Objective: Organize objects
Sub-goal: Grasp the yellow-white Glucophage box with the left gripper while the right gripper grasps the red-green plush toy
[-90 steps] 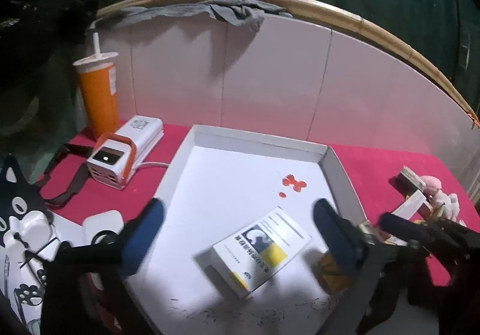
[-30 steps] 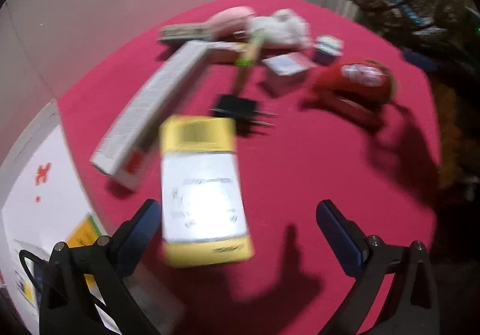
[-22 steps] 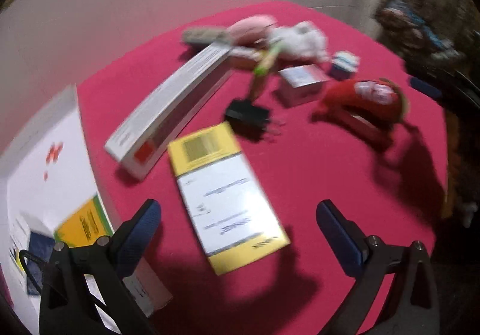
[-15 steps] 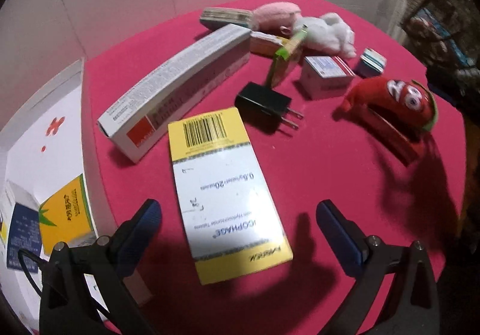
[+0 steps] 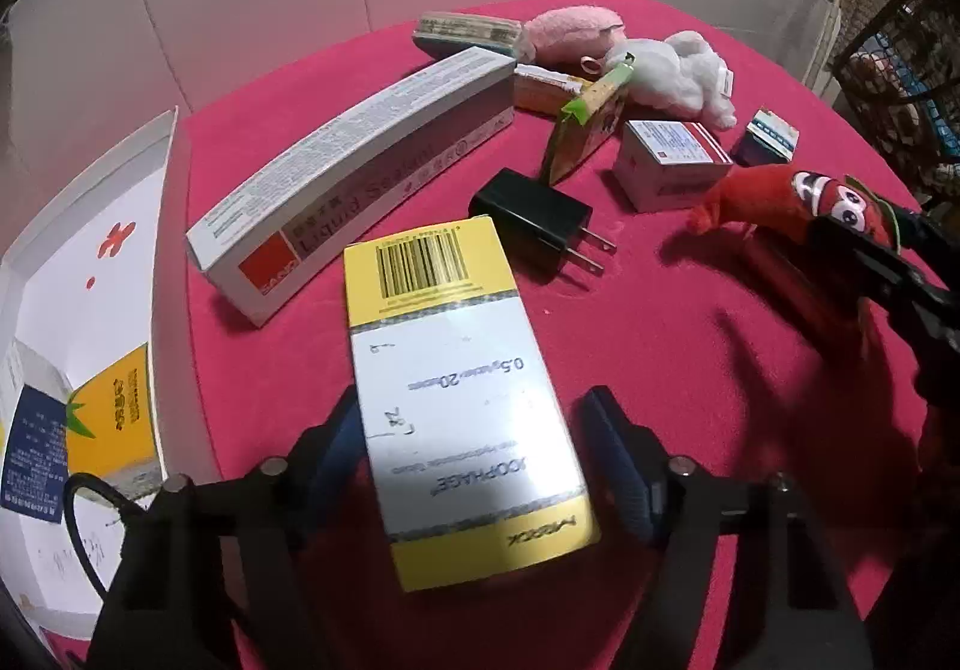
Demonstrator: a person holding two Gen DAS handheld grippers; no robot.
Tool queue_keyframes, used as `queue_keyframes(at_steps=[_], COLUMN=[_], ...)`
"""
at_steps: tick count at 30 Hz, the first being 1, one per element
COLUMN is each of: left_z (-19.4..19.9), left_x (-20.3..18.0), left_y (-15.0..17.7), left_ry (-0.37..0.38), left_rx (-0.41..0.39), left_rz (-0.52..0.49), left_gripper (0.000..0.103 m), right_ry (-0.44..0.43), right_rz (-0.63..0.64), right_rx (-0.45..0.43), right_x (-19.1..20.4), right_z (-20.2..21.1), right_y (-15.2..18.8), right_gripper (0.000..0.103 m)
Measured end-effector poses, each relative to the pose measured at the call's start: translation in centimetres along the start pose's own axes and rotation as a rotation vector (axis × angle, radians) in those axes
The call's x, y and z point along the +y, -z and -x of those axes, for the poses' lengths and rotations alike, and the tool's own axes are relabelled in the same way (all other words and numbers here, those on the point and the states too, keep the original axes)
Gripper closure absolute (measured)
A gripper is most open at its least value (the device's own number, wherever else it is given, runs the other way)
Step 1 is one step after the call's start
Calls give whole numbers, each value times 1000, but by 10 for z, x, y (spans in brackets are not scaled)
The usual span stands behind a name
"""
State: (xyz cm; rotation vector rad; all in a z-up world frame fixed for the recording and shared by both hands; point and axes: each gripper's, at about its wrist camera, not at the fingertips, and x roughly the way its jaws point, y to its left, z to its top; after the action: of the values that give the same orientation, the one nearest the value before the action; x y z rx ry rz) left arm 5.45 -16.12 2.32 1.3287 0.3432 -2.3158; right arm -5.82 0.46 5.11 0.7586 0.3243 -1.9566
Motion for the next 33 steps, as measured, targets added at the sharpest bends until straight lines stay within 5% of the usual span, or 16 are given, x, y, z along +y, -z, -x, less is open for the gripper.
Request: queue_keyframes(at_steps=[1,2,6,16,33], left_z=[2,3,10,65,81], left_x=[0,-1,-5,-7,11], left_y=[2,2,8,14,8], left_ry=[-2,-1,3,30,0], left_rx=[-10,-16,-51,-206,-296], left_rz=[1,0,-11,-44,17], left_gripper=[39,41,45,46,46], right_ry=[1,10,-7,-38,-88], right_rz=[2,0,-24,-69,-26], right_rx=[3,6,-7,-86,-119], right_x=[1,0,-2,1,40], right_z=[0,-1,3,32,53], right_y=[1,2,3,-8,-24], right_gripper=[28,50,57,60,60])
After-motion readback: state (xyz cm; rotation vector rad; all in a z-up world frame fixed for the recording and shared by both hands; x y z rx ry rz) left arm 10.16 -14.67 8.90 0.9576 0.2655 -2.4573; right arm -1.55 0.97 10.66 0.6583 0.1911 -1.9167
